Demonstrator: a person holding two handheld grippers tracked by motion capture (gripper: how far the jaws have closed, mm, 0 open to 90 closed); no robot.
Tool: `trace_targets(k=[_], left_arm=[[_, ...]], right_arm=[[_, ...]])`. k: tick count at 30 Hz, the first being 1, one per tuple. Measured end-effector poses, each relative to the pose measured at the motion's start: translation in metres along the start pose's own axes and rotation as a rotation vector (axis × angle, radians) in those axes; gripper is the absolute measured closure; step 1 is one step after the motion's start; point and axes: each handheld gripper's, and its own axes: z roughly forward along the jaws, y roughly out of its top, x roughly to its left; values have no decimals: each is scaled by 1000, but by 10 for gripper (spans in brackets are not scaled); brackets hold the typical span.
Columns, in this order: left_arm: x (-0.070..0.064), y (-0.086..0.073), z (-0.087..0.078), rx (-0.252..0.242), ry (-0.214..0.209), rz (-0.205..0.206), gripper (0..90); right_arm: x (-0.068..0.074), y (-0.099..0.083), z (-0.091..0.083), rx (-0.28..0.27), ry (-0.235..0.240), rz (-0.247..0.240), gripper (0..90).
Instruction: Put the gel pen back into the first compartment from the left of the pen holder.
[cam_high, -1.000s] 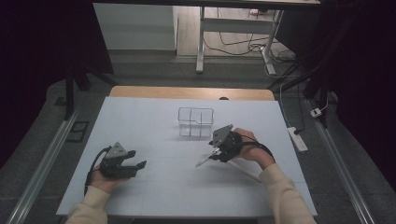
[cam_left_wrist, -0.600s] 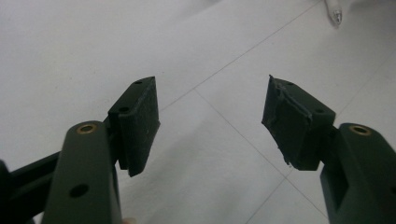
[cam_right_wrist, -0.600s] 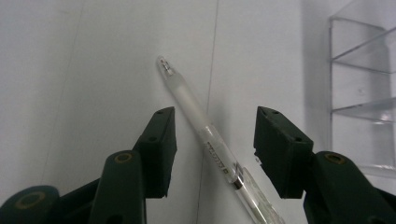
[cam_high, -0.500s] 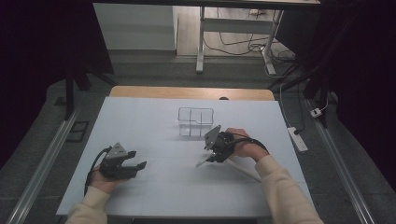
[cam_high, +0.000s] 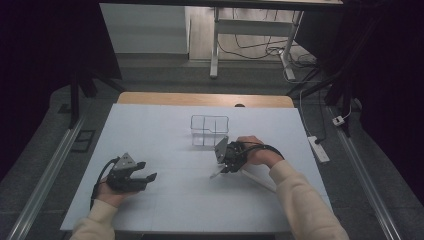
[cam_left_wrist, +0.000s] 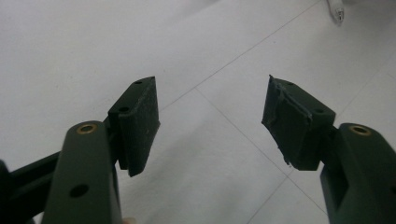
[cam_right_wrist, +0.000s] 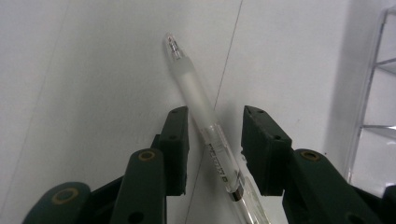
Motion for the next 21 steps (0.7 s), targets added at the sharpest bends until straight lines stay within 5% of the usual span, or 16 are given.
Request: trace_targets(k=[21], left_arm=[[-1, 0, 1, 7, 5, 8, 360]], right_arm=[[-8, 7, 7, 21, 94, -139, 748]])
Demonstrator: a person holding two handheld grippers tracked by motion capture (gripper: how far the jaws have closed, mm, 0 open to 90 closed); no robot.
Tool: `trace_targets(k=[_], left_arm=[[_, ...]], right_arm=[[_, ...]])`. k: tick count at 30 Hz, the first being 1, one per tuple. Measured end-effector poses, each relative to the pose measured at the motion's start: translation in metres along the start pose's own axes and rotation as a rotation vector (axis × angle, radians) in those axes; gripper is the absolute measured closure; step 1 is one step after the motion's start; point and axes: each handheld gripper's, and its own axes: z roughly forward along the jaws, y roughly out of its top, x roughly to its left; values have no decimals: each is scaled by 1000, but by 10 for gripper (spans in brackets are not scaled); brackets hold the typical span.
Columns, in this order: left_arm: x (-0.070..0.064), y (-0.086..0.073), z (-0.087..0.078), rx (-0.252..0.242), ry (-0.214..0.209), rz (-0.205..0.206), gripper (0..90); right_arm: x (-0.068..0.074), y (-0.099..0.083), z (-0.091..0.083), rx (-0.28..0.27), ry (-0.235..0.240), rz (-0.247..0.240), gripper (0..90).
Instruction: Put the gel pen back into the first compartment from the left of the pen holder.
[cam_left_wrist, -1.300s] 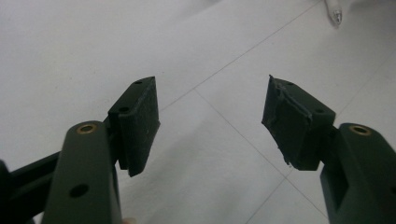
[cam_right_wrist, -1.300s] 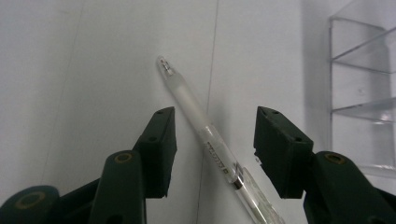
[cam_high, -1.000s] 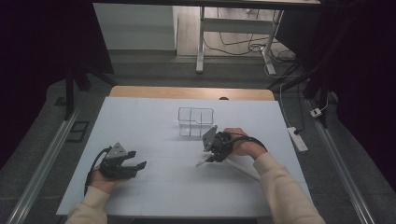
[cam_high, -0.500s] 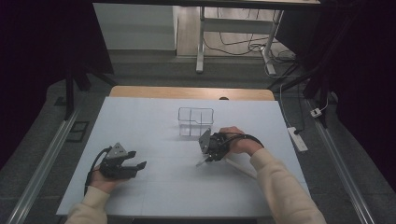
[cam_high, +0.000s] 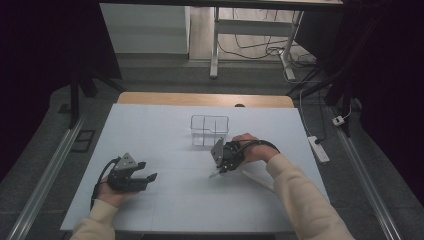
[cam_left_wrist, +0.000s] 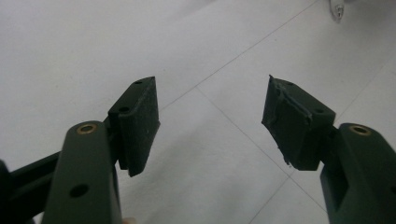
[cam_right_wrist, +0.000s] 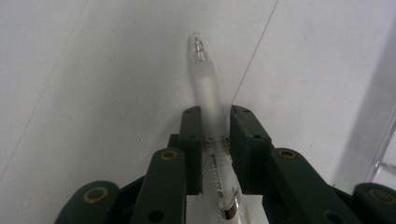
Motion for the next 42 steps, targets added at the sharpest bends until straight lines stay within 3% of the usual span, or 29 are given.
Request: trace_targets(k=[7, 20, 29, 42], left_arm=[[-1, 0, 0, 1, 1, 4, 361], [0, 0, 0, 3, 3, 5, 361], [0, 0, -1, 0, 1, 3, 361], [0, 0, -1, 0, 2, 5, 361]], right_arm=[[-3, 5, 2, 2, 1, -40, 772], [-8, 15, 6, -28, -6, -60, 789], [-10, 16, 3, -56, -13, -19, 794], [-7, 11, -17, -156, -95, 70, 795]])
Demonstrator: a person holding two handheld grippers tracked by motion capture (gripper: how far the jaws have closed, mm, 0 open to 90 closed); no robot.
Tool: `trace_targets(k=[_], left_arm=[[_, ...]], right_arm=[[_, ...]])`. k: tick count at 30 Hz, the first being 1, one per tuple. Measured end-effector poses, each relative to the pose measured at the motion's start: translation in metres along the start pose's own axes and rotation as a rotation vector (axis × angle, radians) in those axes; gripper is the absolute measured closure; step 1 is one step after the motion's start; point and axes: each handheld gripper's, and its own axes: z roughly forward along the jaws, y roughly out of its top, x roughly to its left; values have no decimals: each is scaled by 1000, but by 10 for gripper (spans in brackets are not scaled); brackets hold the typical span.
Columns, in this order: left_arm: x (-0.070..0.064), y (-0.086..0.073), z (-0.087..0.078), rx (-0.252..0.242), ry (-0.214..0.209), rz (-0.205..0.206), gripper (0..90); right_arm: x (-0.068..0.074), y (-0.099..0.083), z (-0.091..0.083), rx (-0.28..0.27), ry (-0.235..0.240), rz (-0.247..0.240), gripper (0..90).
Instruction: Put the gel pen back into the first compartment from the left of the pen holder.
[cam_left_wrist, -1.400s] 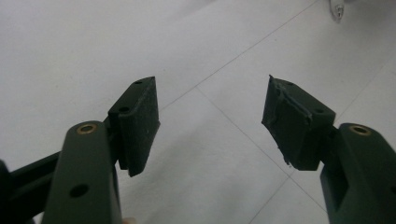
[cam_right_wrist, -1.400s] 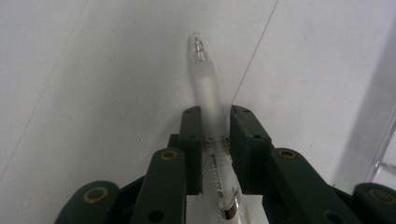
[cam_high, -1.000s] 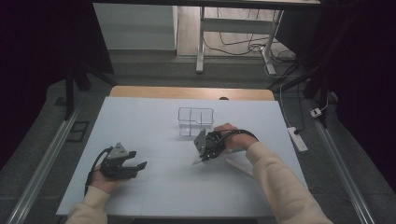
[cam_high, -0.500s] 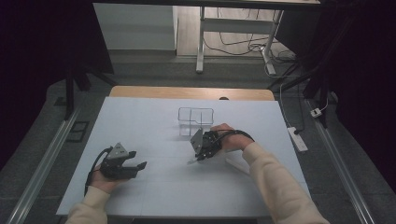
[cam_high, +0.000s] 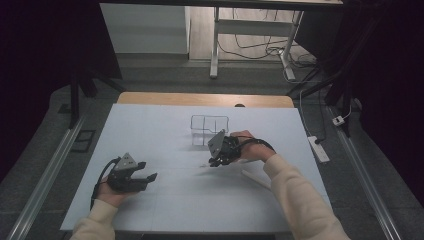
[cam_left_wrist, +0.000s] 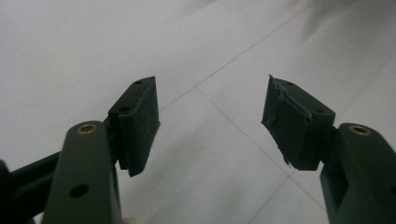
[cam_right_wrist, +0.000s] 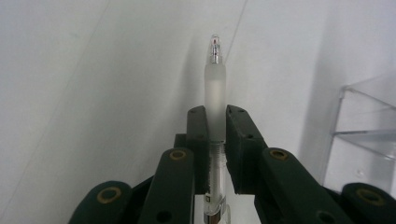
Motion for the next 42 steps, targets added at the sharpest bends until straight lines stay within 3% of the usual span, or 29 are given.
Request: trace_targets(k=[7, 10, 21, 28, 34, 42], left_arm=[[0, 0, 0, 1, 1, 0, 361], [0, 0, 0, 1, 1, -1, 361], [0, 0, 0, 0, 2, -1, 361], [0, 0, 0, 1, 3, -2, 361], [-1, 1, 0, 0, 3, -1, 361], [0, 1, 0, 1, 3, -3, 361]], right_arm=[[2, -4, -11, -44, -56, 57, 794], [3, -7, -16, -100, -90, 97, 795], [2, -16, -34, -199, -175, 206, 794], [3, -23, -40, -247, -208, 290, 794], [4, -29, -45, -327, -236, 365, 794], [6, -32, -50, -377, -268, 411, 794]])
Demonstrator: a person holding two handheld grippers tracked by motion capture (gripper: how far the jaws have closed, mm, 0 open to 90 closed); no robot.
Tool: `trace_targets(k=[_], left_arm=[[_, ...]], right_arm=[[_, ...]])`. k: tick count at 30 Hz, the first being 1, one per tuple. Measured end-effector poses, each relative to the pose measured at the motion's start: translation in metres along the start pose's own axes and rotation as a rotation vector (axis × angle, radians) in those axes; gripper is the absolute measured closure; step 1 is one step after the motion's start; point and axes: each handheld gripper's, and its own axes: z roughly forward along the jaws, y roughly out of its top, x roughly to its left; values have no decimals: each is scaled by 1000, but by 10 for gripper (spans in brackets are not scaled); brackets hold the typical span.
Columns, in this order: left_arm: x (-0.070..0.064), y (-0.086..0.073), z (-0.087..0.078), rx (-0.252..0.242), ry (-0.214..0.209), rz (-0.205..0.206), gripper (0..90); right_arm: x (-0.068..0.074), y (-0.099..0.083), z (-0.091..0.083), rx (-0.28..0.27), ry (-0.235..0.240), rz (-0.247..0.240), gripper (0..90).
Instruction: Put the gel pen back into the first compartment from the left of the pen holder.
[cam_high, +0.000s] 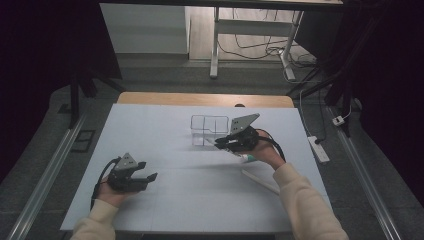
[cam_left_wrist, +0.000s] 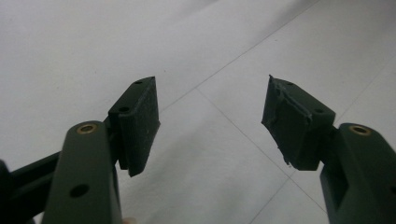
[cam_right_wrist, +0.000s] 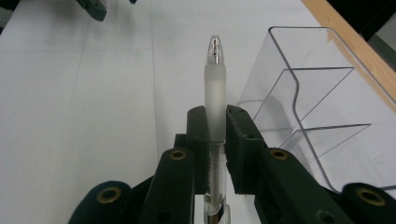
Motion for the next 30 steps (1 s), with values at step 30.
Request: trace_targets(k=[30], left_arm=[[1, 0, -1, -7, -1, -6, 360]], right_arm=[[2, 13, -16, -204, -157, 131, 793]])
